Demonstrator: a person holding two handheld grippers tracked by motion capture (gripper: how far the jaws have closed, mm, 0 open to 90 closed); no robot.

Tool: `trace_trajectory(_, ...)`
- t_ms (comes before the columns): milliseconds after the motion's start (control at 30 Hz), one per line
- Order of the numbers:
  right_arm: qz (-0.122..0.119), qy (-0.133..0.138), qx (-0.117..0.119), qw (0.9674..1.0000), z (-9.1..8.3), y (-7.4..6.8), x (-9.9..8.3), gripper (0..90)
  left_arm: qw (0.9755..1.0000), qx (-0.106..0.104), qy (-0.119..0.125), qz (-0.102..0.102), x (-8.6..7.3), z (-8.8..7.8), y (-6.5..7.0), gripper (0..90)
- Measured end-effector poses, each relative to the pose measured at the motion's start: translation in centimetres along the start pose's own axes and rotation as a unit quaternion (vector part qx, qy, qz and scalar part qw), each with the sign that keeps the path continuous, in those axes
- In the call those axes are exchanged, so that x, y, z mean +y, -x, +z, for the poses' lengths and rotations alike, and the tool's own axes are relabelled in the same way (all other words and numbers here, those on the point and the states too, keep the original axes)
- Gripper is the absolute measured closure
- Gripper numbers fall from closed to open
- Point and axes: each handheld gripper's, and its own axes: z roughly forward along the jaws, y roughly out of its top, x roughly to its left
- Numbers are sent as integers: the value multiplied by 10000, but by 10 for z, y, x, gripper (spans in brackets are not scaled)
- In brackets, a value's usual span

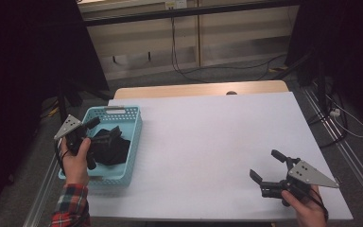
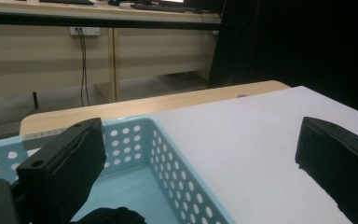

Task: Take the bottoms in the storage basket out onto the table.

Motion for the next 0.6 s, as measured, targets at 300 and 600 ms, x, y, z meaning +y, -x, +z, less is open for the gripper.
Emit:
trace_trajectory(300,-14,-14,-9,10000,0,0,0,13,9996,170,-196,-81,-4,7,-11,18)
trace_trajectory(600,3,-14,13,10000,0,0,0,13,9976,235,-645,72,-12,18,-20,19)
